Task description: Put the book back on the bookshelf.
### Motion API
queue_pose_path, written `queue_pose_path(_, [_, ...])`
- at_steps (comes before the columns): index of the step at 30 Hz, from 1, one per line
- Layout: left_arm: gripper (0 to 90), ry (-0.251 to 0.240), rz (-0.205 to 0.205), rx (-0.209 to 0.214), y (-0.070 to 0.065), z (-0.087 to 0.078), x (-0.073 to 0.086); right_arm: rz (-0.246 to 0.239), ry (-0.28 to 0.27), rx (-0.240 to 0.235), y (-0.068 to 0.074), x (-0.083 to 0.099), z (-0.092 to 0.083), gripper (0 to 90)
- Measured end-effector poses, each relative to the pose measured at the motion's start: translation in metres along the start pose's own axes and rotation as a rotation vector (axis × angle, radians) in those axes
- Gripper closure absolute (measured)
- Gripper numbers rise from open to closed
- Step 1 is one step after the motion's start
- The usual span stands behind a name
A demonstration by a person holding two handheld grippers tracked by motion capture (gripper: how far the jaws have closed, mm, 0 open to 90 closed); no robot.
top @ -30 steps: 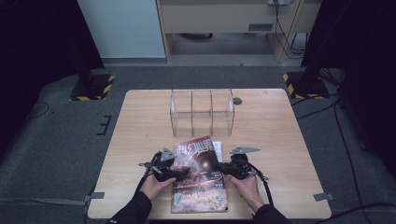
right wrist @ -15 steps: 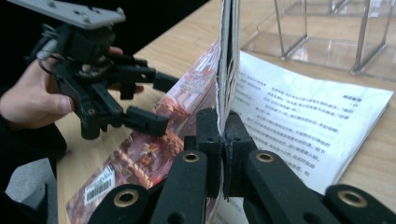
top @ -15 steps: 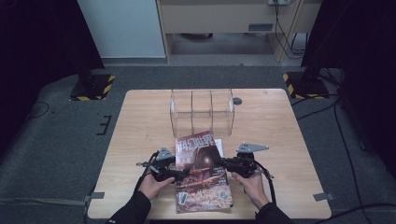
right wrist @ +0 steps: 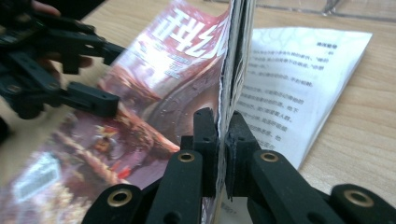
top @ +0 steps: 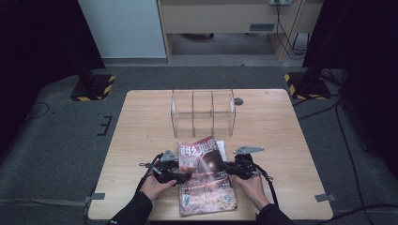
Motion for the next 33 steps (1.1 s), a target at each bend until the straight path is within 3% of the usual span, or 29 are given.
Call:
queue_pose_path(2, [31.2,0.0,0.002,0.001,0.0,0.0,0.0,-0.008,0.008,0.007,0.0,0.001,0.001,84.4])
queue_pose_path(5, [35.0,-0.006,-0.002,-0.003,0.0,0.0,0.0,-0.034,0.019,0.042,-0.004,0.002,0.004,69.8])
queue_pose_path(6, [35.4,-0.006,-0.002,-0.003,0.0,0.0,0.0,-0.034,0.019,0.042,-0.004,0.002,0.004,69.8])
queue_pose_path(7, [35.6,-0.007,-0.003,-0.004,0.0,0.0,0.0,-0.064,0.027,0.09,-0.005,0.002,0.003,58.2])
queue_pose_path(8, [35.6,-0.008,-0.003,-0.003,0.0,0.0,0.0,-0.064,0.027,0.09,-0.005,0.002,0.003,58.2])
queue_pose_path(9, [35.9,-0.009,-0.004,-0.003,0.0,0.0,0.0,-0.089,0.044,0.158,-0.009,0.002,0.001,47.0])
queue_pose_path(13, [36.9,-0.011,-0.014,-0.001,0.001,0.0,0.0,-0.101,0.06,0.212,-0.017,0.004,-0.003,38.5])
queue_pose_path(16, [37.5,-0.01,-0.015,0.005,0.002,0.0,0.0,-0.066,0.056,0.194,-0.018,0.007,-0.001,38.9])
queue_pose_path(19, [38.0,-0.017,-0.008,0.019,0.002,0.001,0.0,-0.078,0.064,0.153,-0.011,0.007,0.003,42.4])
queue_pose_path(22, [38.5,-0.012,-0.018,0.019,0.002,0.002,-0.002,-0.13,0.074,0.173,-0.007,0.008,0.006,41.6])
queue_pose_path(27, [40.0,0.001,-0.042,0.025,0.003,0.003,-0.004,-0.122,0.041,0.143,-0.007,0.008,0.009,47.1])
queue_pose_path(33, [44.8,0.004,-0.074,0.022,0.006,0.003,-0.005,-0.145,0.029,0.103,-0.001,0.007,0.015,50.6])
Point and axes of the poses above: each handheld gripper's, and its own axes: z roughly forward along the jaws, x roughly out of its underside, y roughly to its left, the point moved 4 cm from there along z, roughly forward along the jaws, and after that the axes turned 6 degrees about -y, right-handed, at the moved point
